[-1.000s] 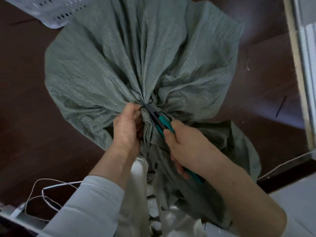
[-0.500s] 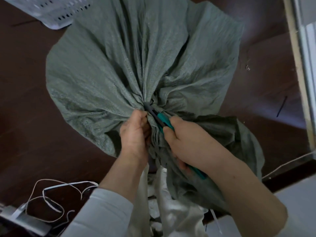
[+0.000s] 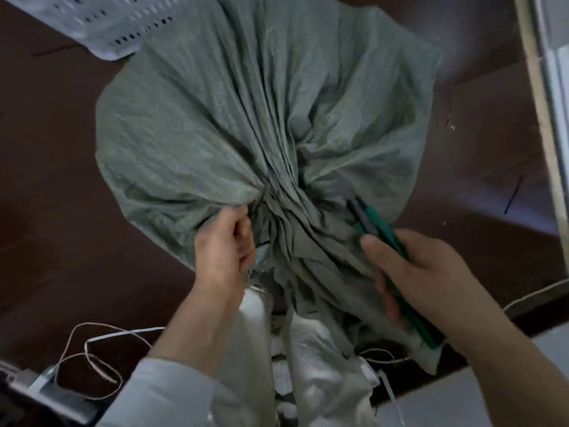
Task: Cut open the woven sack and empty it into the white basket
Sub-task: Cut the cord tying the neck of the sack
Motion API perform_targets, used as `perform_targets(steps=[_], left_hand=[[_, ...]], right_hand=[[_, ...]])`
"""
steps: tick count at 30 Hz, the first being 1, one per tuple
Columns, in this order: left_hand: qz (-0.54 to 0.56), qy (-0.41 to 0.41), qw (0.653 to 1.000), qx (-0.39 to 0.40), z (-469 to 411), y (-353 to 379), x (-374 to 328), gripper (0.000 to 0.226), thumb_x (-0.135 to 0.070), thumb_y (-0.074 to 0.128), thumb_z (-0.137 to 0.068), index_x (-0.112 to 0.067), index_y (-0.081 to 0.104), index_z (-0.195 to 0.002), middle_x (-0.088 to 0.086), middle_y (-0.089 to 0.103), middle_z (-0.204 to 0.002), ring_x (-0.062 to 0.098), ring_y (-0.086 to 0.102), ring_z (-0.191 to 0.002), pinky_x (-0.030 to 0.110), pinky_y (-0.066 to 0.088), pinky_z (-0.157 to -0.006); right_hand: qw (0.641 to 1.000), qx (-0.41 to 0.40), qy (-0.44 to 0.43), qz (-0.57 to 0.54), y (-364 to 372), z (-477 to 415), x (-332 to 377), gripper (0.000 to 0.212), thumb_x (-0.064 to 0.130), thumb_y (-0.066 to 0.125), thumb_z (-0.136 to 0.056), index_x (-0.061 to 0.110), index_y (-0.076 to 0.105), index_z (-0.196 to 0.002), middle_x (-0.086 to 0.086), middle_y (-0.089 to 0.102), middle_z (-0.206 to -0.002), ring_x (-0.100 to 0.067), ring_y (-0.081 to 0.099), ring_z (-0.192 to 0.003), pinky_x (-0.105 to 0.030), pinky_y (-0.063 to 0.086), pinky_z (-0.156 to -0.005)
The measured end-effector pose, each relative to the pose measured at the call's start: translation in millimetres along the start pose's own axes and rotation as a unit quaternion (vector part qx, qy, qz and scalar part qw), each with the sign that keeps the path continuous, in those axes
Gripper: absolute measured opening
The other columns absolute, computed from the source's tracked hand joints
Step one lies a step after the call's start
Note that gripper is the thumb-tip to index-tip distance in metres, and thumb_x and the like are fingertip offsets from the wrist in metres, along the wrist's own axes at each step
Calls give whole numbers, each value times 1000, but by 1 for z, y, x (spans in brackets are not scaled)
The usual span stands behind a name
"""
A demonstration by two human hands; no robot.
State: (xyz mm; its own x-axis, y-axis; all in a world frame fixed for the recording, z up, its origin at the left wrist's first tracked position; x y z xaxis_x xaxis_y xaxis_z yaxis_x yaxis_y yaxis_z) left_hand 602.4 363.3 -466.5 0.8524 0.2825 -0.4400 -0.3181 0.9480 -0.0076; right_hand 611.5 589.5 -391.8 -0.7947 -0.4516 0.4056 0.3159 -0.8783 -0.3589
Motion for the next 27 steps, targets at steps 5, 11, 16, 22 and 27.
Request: perform_targets(steps=[5, 11, 16, 22, 27], left_hand=[[-19, 12, 999, 29, 11, -8, 13, 37, -18, 48, -93, -13, 66, -61, -11, 23, -38, 4, 17, -35, 21, 9, -41], [-61, 62, 993, 82, 42, 12, 1, 24, -26, 57, -76, -6, 69, -73, -12, 35, -34, 2, 26, -34, 15, 23, -38], [-55, 49, 995, 66, 47, 4, -14, 27, -19, 54, -88, -4, 72, -74, -3, 39, -43, 7, 27, -39, 21, 21, -41], [-67, 44, 996, 31, 43, -23, -45, 31, -18, 46, -96, -1, 67, -80, -6, 42, -45, 4, 32, -38, 20, 27, -41], [-115, 89, 989, 38, 45, -39, -80, 33, -14, 46, -96, 12, 58, -79, -8, 46, -46, 0, 37, -40, 14, 33, -42]], right_hand=[[979, -10, 28, -201, 16, -20, -14, 12, 20, 69, -81, 11, 62, -79, 1, 61, -52, -13, 58, -49, -16, 51, -49], [927, 48, 30, -370, 67, -17, 17, 31, -2, 75, -71, 13, 57, -91, -8, 74, -90, -12, 70, -70, -21, 56, -58], [914, 51, 35, -401, 86, -21, 47, 13, 9, 69, -81, 16, 59, -86, -7, 70, -79, -15, 66, -66, -25, 56, -57], [924, 105, 34, -365, 115, -26, 90, 16, 13, 71, -80, 20, 62, -91, -2, 67, -82, -14, 65, -69, -23, 54, -54], [939, 117, -6, -323, 124, -17, 132, 29, -3, 75, -72, 17, 61, -88, -2, 70, -74, -13, 67, -64, -21, 54, -58]])
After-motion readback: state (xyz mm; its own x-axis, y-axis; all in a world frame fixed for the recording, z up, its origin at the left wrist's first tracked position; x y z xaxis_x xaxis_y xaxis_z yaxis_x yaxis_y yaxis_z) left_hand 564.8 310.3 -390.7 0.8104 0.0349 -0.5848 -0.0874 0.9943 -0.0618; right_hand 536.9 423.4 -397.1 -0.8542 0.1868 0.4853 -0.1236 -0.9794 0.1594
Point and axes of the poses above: each hand's wrist, its own z-axis away from the middle knuckle, its own y-axis out of the palm, x = y × z, the point moved 10 cm from there along -z, towards the middle knuckle
